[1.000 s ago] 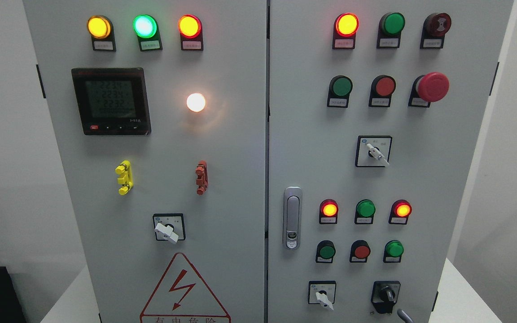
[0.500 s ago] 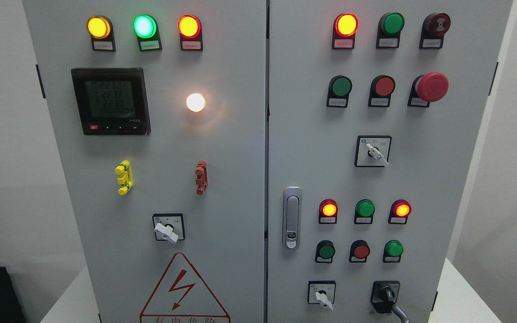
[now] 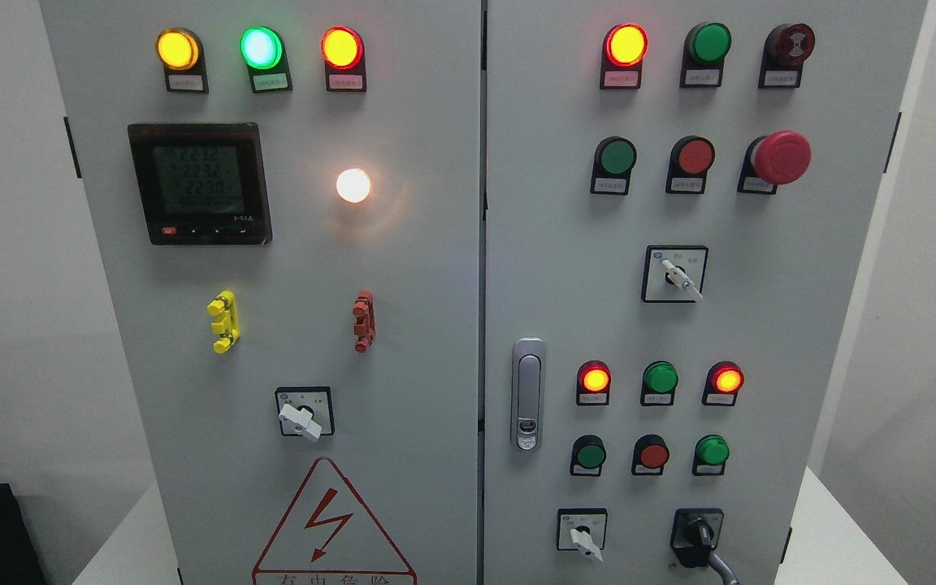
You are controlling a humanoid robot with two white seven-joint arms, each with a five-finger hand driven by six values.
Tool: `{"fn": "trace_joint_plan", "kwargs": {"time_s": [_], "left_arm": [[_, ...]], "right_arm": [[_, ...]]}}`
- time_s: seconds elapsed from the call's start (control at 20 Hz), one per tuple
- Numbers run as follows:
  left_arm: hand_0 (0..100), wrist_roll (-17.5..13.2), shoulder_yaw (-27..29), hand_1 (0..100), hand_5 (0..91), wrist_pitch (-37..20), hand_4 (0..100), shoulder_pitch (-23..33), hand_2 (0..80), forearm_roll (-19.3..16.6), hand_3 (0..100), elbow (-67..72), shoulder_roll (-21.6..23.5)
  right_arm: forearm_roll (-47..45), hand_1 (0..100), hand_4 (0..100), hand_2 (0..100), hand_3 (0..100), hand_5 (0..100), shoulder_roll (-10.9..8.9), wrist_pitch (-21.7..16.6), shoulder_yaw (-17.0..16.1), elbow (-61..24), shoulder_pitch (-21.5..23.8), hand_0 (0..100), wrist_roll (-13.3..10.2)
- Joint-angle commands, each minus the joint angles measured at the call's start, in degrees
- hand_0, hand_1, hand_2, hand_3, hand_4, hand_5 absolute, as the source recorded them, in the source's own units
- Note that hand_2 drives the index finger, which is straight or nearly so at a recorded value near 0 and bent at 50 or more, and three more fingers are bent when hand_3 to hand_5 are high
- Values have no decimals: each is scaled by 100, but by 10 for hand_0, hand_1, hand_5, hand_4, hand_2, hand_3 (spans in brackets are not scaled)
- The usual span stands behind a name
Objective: Trip black knob to open circuit
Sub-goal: 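Reach the right hand up to the black rotary knob, then twist the black rotary knob with the right hand fingers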
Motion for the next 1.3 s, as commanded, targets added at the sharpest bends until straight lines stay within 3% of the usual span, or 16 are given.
{"fn": "trace_joint_plan", "kwargs": {"time_s": [0.0, 1.25], "left_arm": [[120, 0, 0, 389, 0, -6, 0, 0, 0, -132, 0, 0, 0], [120, 0, 0, 389, 0, 3, 0, 0, 0, -132, 0, 0, 0]], "right_arm": [[-12, 0, 985, 0, 1000, 956, 105, -4, -109, -8, 9, 0, 7], [-12, 0, 984, 0, 1000, 956, 114, -4, -4, -44, 9, 0, 16]]}}
